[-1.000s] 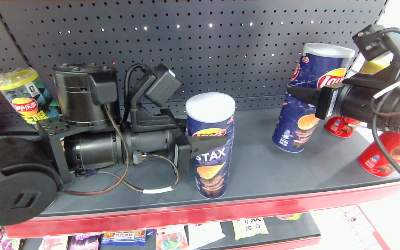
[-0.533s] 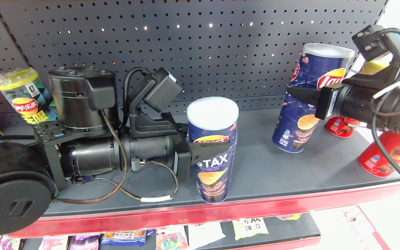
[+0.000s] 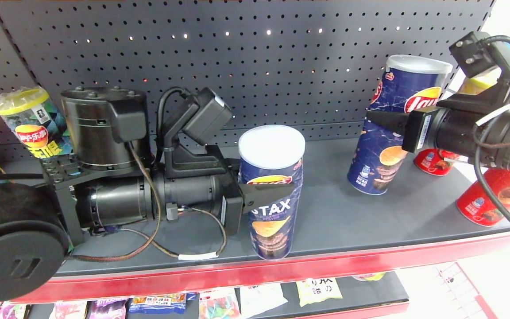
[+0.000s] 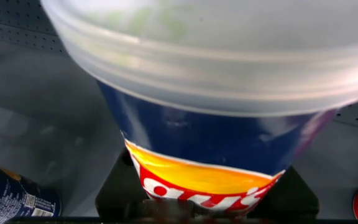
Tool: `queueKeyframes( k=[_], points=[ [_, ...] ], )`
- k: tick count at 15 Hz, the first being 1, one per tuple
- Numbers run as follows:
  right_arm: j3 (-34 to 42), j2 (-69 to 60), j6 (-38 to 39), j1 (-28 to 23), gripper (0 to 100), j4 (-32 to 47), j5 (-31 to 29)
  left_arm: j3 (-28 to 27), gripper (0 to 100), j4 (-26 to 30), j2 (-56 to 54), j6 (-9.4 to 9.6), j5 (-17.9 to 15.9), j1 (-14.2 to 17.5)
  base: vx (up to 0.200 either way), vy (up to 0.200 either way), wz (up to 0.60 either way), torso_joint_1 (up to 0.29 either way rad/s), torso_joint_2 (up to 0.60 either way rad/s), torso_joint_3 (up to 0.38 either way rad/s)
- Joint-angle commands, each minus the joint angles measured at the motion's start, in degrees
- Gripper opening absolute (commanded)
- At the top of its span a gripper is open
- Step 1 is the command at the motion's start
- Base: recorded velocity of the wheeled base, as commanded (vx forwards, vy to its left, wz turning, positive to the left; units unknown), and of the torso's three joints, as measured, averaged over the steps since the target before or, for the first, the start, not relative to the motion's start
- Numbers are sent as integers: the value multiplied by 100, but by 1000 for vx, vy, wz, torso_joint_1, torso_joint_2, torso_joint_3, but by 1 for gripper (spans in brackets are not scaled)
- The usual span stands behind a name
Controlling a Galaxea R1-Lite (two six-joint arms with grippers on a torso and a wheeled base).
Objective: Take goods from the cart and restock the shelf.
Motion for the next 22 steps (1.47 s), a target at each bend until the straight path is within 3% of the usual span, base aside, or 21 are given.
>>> queueKeyframes(
  k=[1,7,9,11,13,16,20,21,22],
  points=[
    [8,-13,-1,-5,0,-1,3,2,100,4,22,5,-2,-3,0,0,0,0,0,0],
    [-27,66,-19,39,0,7,91,108,100,4,-83,-3,24,5,0,0,0,0,0,0],
    [-141,180,-28,92,0,7,276,380,100,4,-250,-3,59,5,0,0,0,0,0,0],
    [-519,637,-10,215,0,-1,311,1022,100,4,-707,-3,138,14,0,0,0,0,0,0],
    [-668,918,7,329,0,-81,320,1294,100,4,-962,-3,340,14,0,0,0,0,0,0],
    [-774,1613,-1,531,0,-1021,425,1734,100,12,-1454,-82,894,58,0,0,0,0,0,0],
    [-862,1894,-1,795,0,-1258,434,1848,100,21,-1656,-311,1263,67,0,0,0,0,0,0],
    [-1064,2052,-1,874,0,-1258,434,1813,100,21,-1700,-469,1421,84,0,0,0,0,0,0],
    [-1187,2131,-1,874,0,-1258,443,1813,100,21,-1700,-469,1430,102,0,0,0,0,0,0]
  ],
)
